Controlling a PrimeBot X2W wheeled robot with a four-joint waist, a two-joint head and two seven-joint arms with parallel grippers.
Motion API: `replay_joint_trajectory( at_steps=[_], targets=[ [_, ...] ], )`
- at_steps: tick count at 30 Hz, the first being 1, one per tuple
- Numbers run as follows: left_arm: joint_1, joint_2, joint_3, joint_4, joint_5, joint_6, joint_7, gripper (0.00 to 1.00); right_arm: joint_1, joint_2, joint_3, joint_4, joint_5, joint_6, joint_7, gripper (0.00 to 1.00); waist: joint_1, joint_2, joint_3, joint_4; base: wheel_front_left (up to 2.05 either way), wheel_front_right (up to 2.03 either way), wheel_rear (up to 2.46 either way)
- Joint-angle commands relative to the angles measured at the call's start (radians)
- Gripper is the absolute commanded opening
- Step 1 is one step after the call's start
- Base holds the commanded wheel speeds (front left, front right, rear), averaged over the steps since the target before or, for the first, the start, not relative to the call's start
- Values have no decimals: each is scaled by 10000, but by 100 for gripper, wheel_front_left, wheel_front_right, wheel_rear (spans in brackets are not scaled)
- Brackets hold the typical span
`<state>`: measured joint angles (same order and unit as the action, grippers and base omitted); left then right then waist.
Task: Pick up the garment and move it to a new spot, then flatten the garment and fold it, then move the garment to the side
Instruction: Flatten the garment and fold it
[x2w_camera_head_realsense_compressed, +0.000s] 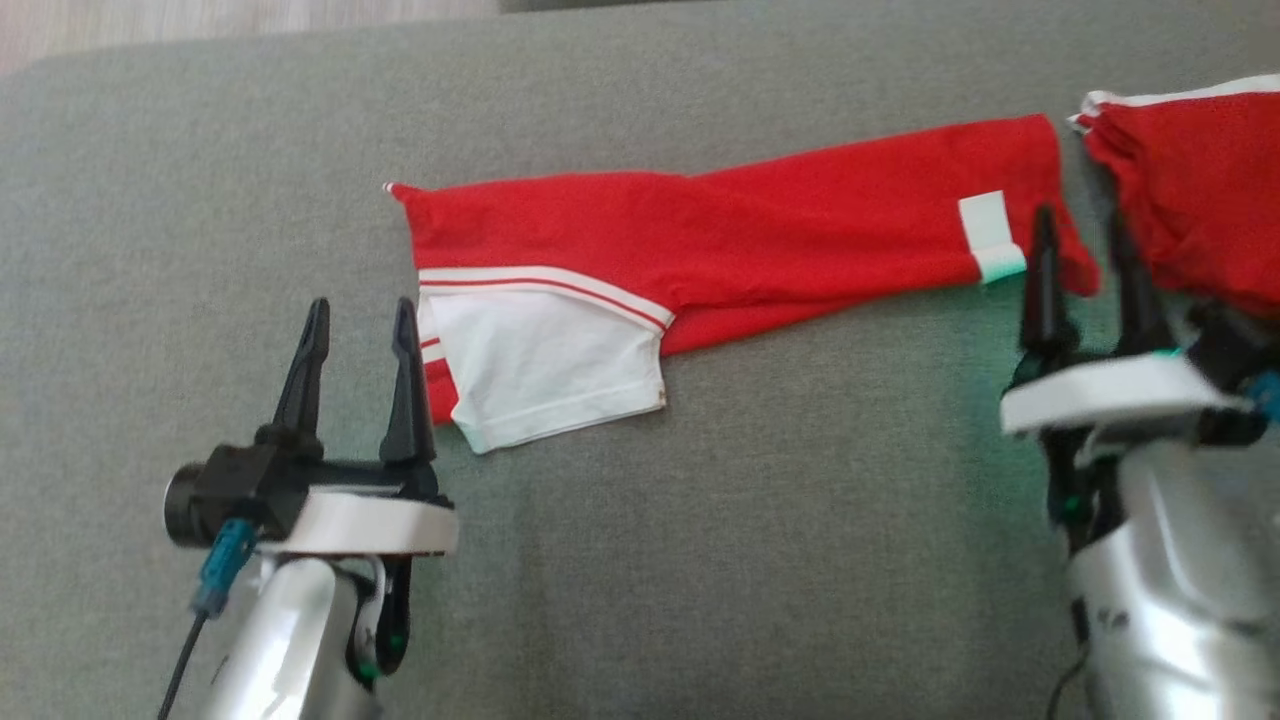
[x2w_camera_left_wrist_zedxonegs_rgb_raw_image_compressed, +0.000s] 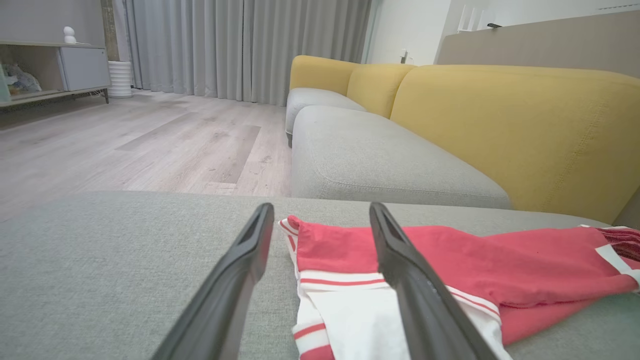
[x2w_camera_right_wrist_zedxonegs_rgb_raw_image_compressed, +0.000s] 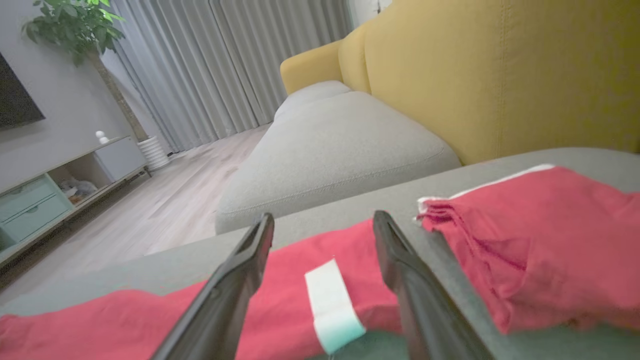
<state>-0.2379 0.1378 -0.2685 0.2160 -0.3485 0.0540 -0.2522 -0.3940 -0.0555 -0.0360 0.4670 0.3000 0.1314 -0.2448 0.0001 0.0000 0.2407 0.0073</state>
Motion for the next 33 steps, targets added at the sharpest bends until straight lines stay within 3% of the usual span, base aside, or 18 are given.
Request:
replay_joint_trajectory(
  at_steps=[1, 6, 16, 23, 24, 33],
  targets=[
    [-436, 20, 428, -205, 201, -104, -95, 100, -601, 51, -68, -30, -207, -7, 135, 100, -1, 0, 209, 203, 0, 0, 0],
    [-654, -167, 530, -169, 461, -340, -95, 100, -1501, 9, -921, 925, -652, -7, 665, 100, -1, 0, 521, 483, 0, 0, 0],
    [-898, -523, 705, -102, 862, -672, -95, 100, -2872, -336, -3260, 3488, -2688, -7, 1093, 100, -1, 0, 948, 987, 0, 0, 0],
    [-971, -646, 809, 92, 1069, -733, -95, 100, -3276, -311, -3742, 4824, -3436, -7, 1166, 100, -1, 0, 1065, 1038, 0, 0, 0],
    [-992, -659, 827, 101, 1093, -740, -95, 100, -3338, -301, -3662, 4972, -3458, -7, 1155, 0, -1, 0, 1065, 1028, 0, 0, 0],
    [-843, -717, 1135, 117, 1259, -835, -95, 100, -3460, -528, -3079, 5157, -3120, -7, 232, 0, -1, 0, 473, 626, 0, 0, 0]
  ],
)
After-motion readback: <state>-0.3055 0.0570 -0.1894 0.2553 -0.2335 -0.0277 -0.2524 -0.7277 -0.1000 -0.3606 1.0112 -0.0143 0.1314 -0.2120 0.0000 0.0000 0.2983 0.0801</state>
